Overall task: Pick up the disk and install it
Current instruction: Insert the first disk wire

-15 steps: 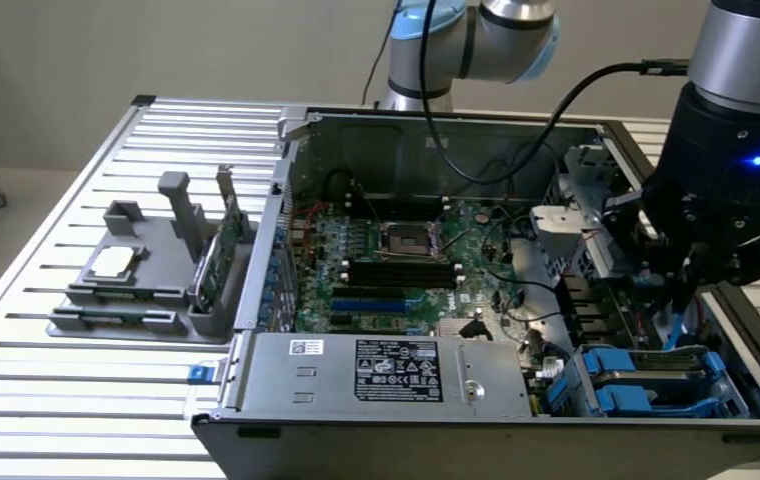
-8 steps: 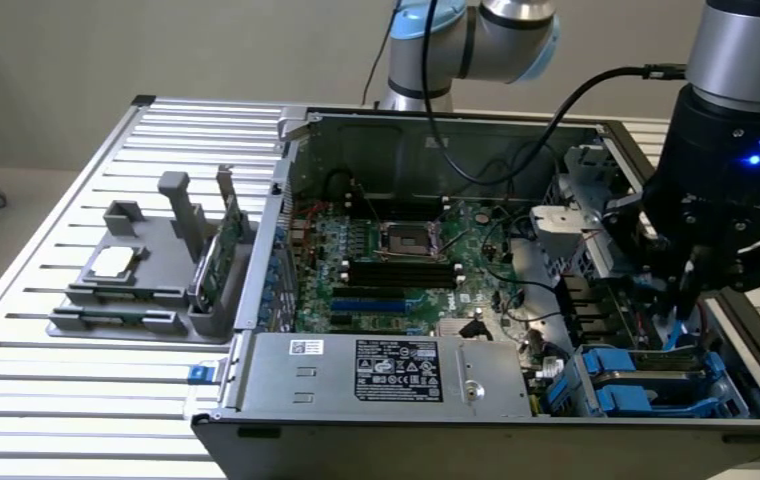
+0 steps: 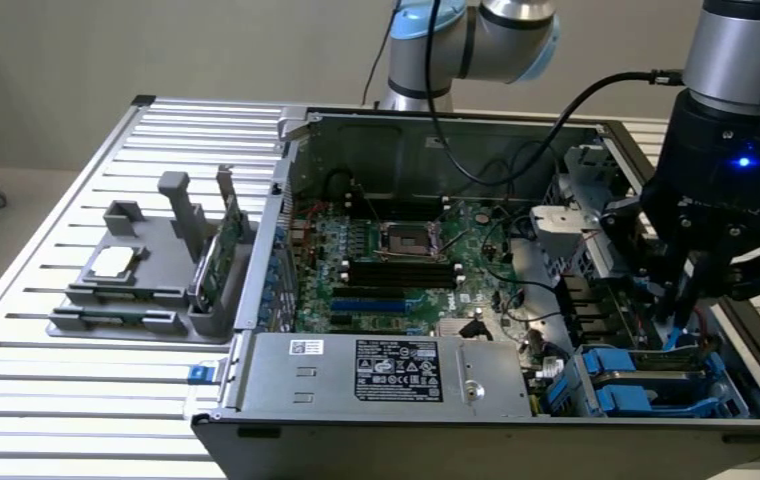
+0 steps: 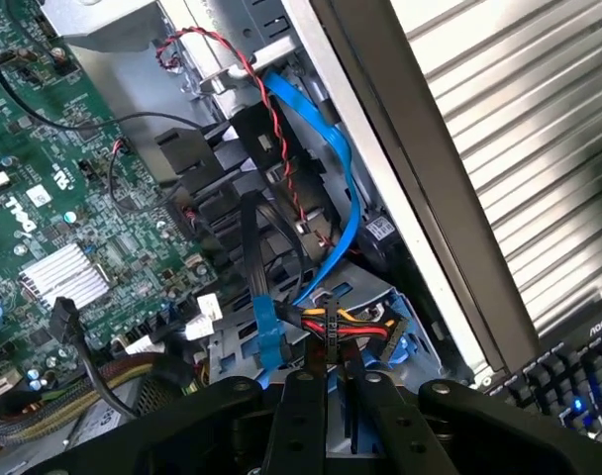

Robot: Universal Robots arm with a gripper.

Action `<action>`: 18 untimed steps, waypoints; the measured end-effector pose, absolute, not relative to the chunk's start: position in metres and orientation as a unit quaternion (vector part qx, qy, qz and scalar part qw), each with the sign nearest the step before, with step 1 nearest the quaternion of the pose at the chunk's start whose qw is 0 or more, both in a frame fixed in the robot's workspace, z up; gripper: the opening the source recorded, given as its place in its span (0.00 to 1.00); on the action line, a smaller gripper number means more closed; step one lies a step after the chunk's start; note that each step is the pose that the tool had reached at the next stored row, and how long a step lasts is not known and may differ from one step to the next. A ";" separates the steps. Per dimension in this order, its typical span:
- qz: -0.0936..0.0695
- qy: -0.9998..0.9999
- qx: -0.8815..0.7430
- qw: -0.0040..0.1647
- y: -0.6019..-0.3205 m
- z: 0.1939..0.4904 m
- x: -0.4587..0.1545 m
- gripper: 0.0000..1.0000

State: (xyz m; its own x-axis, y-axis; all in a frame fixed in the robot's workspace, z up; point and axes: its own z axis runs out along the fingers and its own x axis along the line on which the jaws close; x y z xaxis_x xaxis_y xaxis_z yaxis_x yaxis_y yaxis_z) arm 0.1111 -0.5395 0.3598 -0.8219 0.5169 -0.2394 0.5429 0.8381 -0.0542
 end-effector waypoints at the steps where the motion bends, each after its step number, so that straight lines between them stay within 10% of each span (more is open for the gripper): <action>1: -0.061 0.951 0.284 0.107 -0.540 0.360 0.111 0.17; 18: -0.070 0.927 0.356 0.097 -0.537 0.359 0.111 0.17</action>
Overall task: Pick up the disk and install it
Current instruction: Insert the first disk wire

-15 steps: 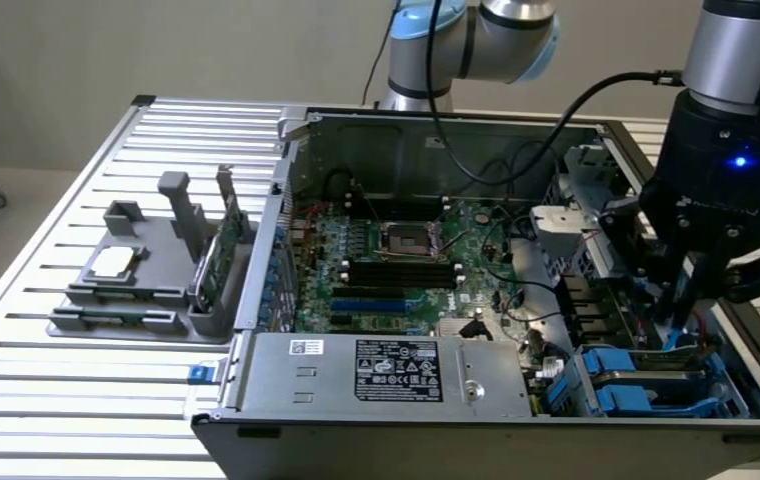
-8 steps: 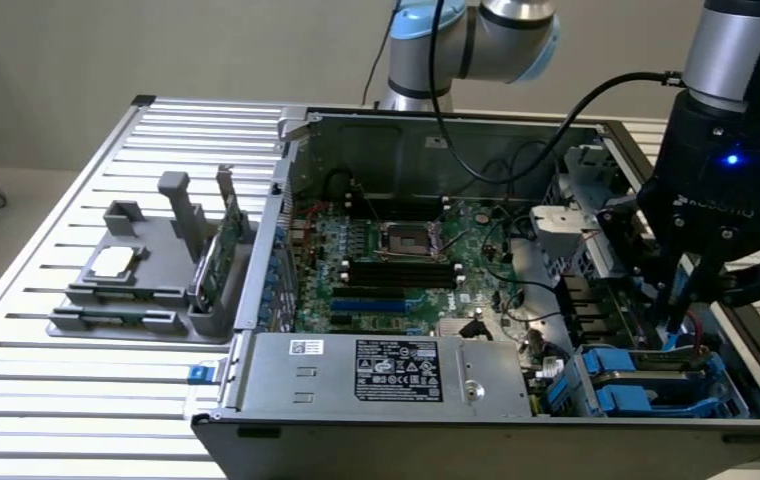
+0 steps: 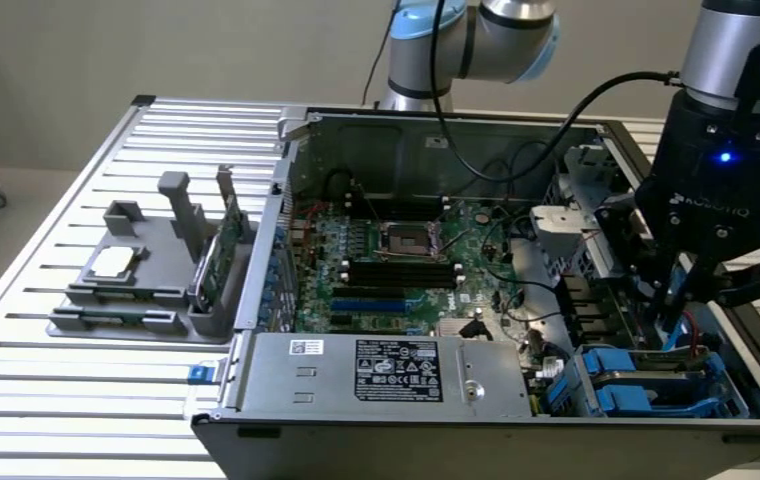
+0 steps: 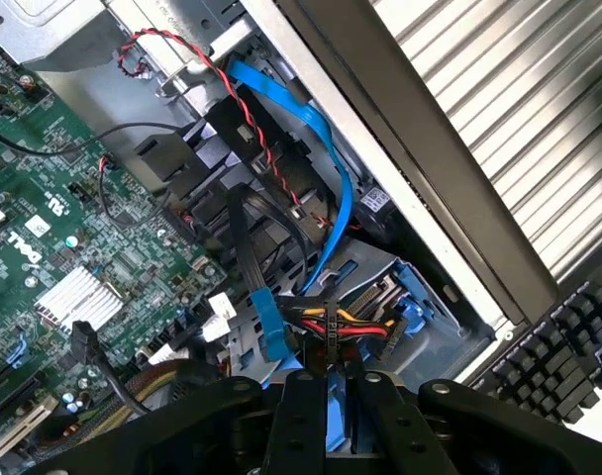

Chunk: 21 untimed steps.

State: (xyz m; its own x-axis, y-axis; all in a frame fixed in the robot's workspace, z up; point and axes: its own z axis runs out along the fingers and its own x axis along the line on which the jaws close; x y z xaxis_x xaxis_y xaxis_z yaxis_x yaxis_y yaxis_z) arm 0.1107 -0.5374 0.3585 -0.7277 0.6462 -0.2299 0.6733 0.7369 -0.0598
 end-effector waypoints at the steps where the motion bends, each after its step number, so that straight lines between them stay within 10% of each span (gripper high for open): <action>1: -0.070 0.926 0.357 0.097 -0.537 0.358 0.111 0.17; 21: -0.072 0.919 0.375 0.096 -0.546 0.363 0.111 0.25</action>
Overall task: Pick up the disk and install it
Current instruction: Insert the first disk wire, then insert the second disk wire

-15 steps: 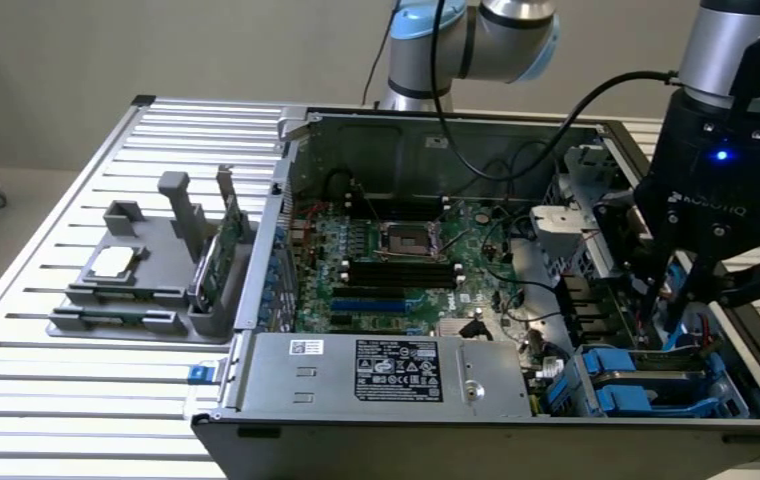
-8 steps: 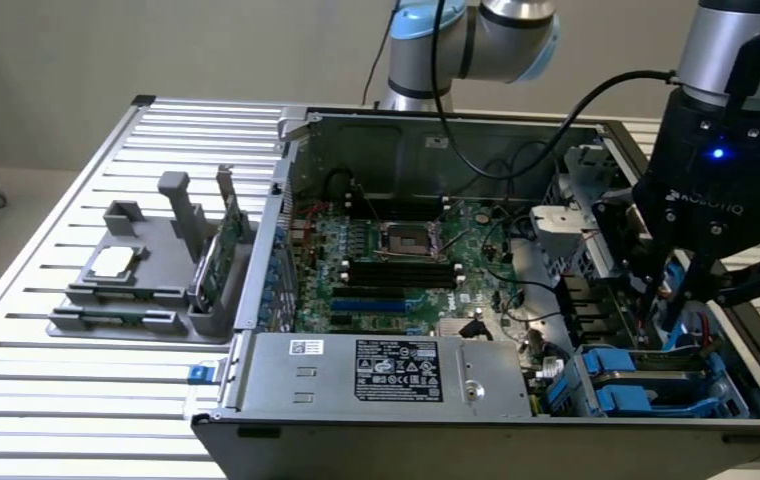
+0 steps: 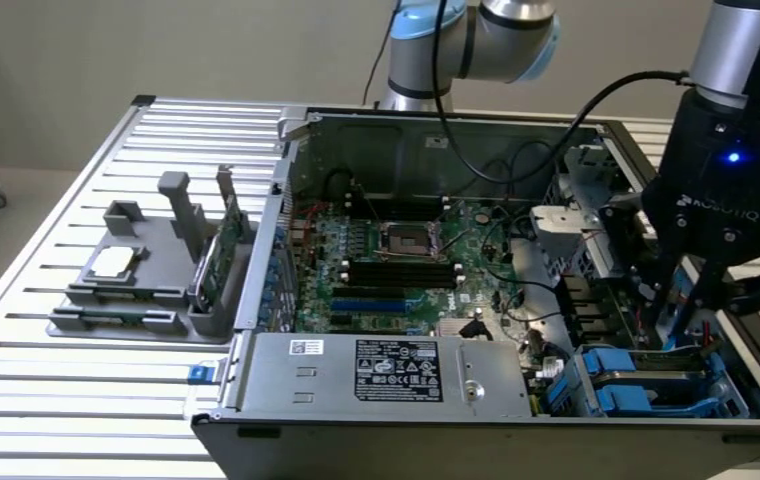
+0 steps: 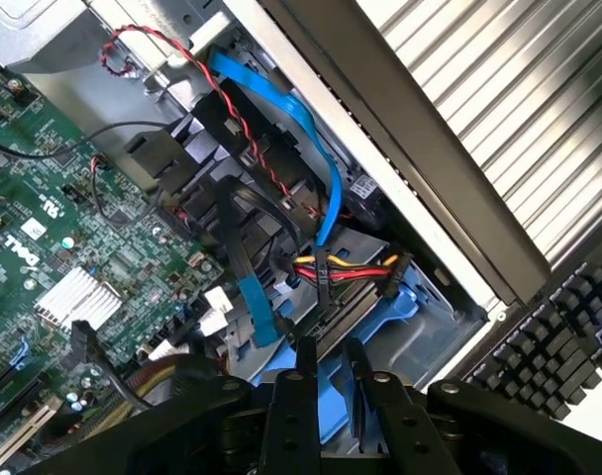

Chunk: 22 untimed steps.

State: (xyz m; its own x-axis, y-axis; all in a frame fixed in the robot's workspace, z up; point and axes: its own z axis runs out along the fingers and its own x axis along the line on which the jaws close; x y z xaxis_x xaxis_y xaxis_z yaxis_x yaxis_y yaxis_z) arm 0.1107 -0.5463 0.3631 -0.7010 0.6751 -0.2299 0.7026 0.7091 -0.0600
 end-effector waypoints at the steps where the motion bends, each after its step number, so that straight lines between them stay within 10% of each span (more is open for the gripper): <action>1: -0.072 0.919 0.376 0.096 -0.548 0.363 0.111 0.25; 22: -0.071 0.916 0.384 0.094 -0.554 0.378 0.111 0.25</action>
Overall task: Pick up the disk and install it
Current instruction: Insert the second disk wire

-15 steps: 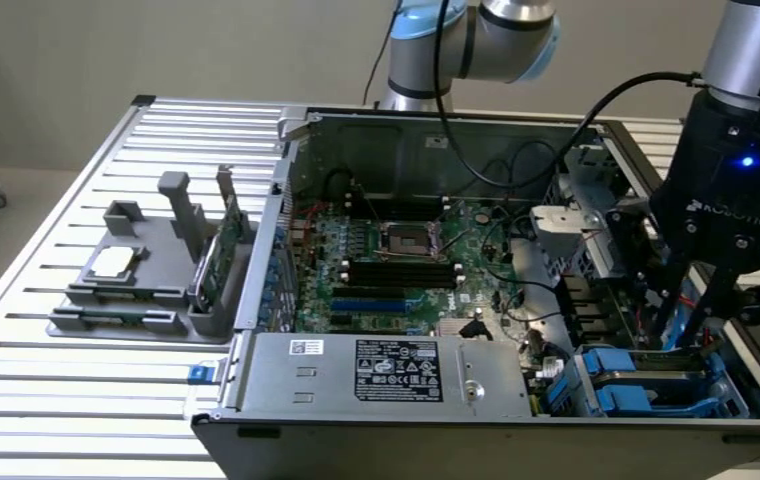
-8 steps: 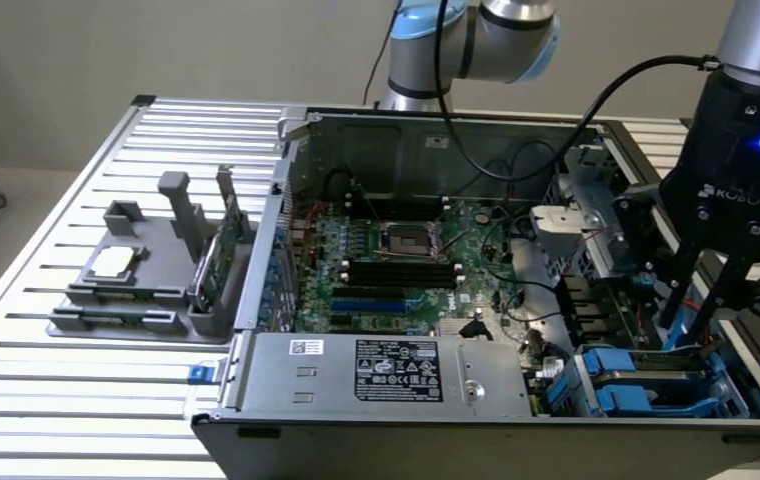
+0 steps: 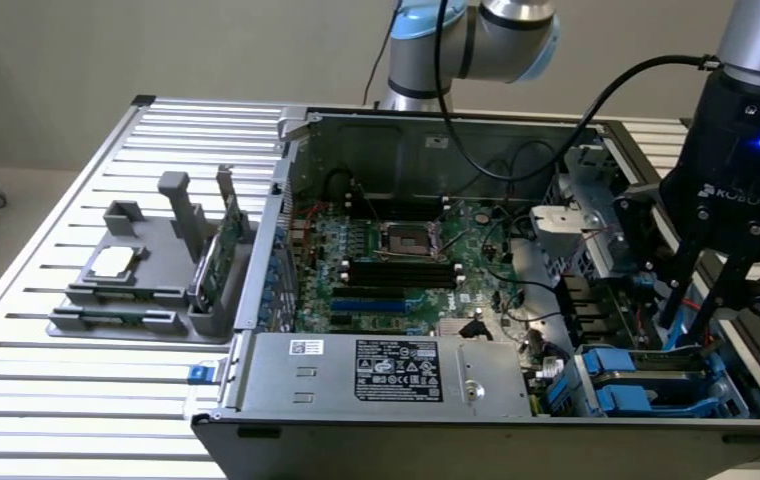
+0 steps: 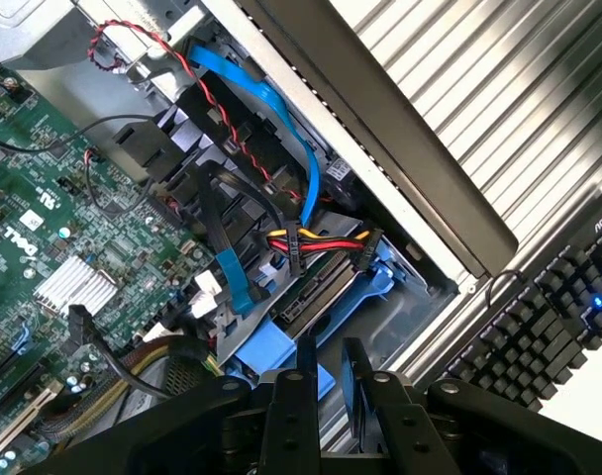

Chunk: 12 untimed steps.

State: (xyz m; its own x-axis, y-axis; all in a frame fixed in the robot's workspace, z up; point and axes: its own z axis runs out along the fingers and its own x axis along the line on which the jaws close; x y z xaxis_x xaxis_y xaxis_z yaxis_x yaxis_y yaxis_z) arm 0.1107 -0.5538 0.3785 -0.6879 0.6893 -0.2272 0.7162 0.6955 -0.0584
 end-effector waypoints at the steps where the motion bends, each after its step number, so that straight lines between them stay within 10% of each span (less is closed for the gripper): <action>1: -0.071 0.916 0.384 0.094 -0.554 0.378 0.111 0.25; 12: -0.059 0.917 0.385 0.089 -0.558 0.378 0.114 0.25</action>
